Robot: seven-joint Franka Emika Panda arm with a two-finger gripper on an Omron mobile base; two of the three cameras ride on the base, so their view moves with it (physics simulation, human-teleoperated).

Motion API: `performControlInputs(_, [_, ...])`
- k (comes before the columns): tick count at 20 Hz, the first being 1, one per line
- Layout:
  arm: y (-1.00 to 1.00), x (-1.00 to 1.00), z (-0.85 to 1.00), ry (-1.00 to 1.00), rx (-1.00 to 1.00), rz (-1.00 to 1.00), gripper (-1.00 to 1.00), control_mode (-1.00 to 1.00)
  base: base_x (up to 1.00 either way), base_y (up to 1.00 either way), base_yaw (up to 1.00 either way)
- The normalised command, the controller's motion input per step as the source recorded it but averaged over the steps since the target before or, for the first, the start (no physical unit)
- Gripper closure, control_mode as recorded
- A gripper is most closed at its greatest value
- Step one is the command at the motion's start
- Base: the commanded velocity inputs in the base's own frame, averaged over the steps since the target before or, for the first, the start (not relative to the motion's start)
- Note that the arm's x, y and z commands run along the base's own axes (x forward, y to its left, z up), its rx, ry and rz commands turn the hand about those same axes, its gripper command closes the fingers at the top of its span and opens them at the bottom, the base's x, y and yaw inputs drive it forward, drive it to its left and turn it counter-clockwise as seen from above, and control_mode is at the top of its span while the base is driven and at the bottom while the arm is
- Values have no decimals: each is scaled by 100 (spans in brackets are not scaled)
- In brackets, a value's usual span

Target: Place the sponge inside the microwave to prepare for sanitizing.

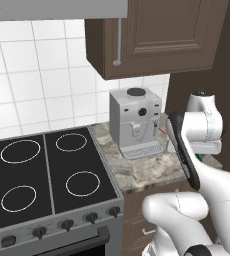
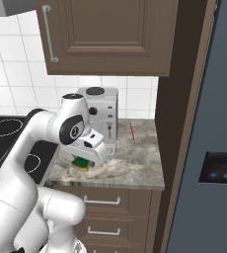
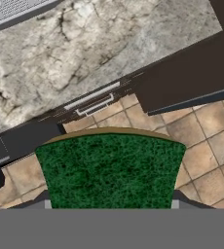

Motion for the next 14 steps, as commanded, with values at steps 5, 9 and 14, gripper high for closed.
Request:
performControlInputs(5, [0, -4, 0, 0, 0, 0, 100, 100, -12, 0, 0])
performControlInputs(9, [0, 0, 0, 0, 0, 0, 100, 100, -43, 0, 0])
performControlInputs(14, [0, 0, 0, 0, 0, 0, 100, 100, -59, 0, 0])
